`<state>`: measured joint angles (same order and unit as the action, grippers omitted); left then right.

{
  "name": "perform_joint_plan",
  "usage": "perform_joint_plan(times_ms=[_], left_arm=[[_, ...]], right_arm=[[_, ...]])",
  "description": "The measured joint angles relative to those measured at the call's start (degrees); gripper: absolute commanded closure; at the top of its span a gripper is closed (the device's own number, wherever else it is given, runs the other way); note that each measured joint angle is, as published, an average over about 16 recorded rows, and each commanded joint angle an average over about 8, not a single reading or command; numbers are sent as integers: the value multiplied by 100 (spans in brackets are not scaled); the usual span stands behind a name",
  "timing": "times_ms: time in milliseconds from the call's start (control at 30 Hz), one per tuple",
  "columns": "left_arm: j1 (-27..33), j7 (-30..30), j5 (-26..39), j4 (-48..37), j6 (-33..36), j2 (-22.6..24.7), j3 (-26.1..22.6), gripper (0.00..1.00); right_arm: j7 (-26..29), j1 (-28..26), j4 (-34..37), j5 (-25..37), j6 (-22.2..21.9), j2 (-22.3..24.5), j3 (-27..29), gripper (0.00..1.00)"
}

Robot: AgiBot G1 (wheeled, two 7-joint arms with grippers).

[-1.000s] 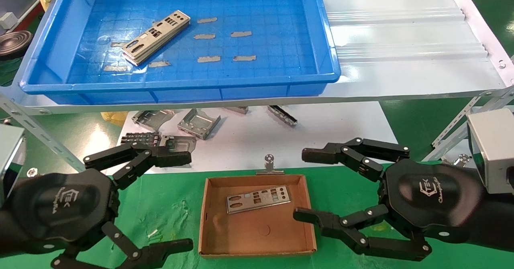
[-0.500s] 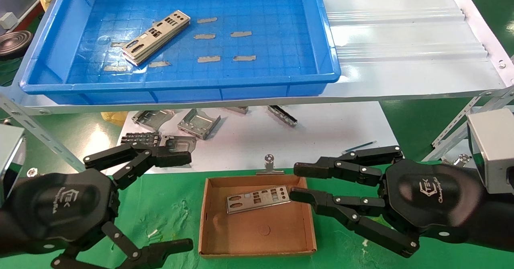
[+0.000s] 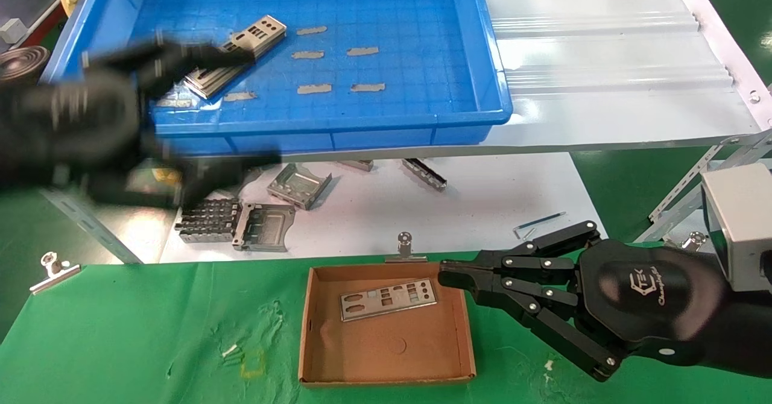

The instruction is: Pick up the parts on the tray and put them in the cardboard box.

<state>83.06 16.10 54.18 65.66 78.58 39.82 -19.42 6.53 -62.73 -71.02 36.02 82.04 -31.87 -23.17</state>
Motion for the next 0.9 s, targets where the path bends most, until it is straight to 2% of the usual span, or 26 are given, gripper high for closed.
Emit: perform_joint_plan(times_ms=[400,567,767,800,833,900], left_arm=[[2190,-53,1959,-2680,-460,1196,-940,0],[2766,-234,2444,-3761,-534,1594,-1207,0],[3187,-498,2758,-4727,-611,1921,-1390,0],[3237,-542,2792,-4853,-628,1961,-1410,0],[3283,-586,2821,-4970,-647,1999,-1427,0],[3365,-677,2871,-5179,-690,2069,-1456,0]], right_arm=[[0,0,0,0,0,0,0,100],[0,0,0,0,0,0,0,100],[0,0,0,0,0,0,0,100],[0,0,0,0,0,0,0,97],[0,0,0,0,0,0,0,87],[0,0,0,0,0,0,0,62]])
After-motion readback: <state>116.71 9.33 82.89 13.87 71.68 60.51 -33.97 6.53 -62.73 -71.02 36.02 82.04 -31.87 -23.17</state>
